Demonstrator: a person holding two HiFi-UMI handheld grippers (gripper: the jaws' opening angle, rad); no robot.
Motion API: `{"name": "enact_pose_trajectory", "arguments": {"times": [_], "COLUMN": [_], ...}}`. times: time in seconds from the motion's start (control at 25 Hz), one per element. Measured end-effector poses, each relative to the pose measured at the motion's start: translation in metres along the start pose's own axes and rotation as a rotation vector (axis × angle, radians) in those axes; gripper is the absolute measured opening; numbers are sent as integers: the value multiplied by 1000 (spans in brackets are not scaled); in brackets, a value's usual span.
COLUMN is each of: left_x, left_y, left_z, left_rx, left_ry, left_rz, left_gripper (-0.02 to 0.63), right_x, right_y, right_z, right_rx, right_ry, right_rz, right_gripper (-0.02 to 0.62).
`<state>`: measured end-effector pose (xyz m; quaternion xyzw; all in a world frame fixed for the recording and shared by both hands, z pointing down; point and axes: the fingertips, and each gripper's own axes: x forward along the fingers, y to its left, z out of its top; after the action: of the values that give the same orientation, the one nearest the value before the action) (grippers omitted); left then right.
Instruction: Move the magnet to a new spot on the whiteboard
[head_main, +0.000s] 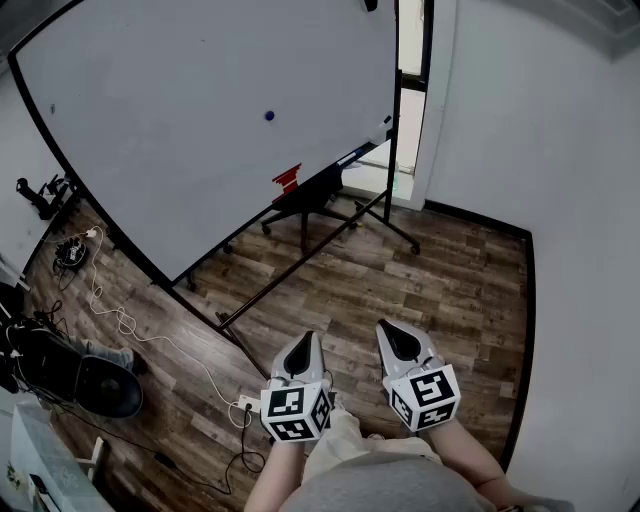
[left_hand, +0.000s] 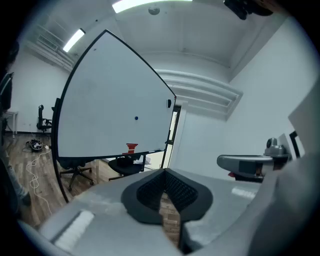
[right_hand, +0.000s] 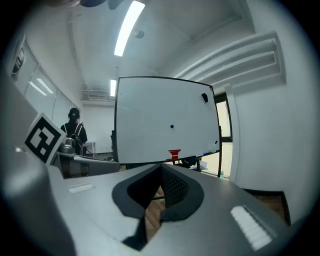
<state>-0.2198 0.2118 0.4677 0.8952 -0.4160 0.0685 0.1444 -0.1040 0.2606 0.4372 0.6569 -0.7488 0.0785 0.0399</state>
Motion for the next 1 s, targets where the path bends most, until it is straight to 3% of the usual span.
{"name": "enact_pose_trajectory", "arguments": {"times": [0.4, 1.0], "left_x": [-71, -78], "left_y": [-50, -73], "left_z": [-37, -36], "left_rx": [-35, -19], "left_ry": [-8, -22], "left_rz": [-3, 8], "left_gripper": [5, 5], "right_x": [-82, -98], "right_y": [5, -5], "right_z": [-23, -21], "right_rx": [22, 28], "right_ry": [10, 6], "right_rz": [14, 43], "right_gripper": [0, 2]}}
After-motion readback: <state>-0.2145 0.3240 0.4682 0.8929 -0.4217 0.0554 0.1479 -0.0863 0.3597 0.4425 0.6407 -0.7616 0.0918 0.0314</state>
